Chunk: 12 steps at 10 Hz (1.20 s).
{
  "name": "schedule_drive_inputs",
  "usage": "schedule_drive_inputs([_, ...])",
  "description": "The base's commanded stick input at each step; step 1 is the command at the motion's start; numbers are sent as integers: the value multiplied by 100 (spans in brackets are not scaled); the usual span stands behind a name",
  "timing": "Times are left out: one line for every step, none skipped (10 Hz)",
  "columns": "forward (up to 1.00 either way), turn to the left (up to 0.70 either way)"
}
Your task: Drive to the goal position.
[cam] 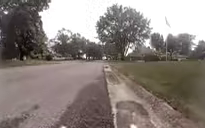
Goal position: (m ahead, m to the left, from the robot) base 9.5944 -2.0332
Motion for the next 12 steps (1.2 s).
schedule_drive_inputs([50,0])
schedule_drive_inputs([50,0])
schedule_drive_inputs([50,0])
schedule_drive_inputs([50,0])
schedule_drive_inputs([50,0])
schedule_drive_inputs([50,0])
schedule_drive_inputs([50,0])
schedule_drive_inputs([50,0])
schedule_drive_inputs([50,0])
schedule_drive_inputs([50,0])
schedule_drive_inputs([50,0])
schedule_drive_inputs([50,0])
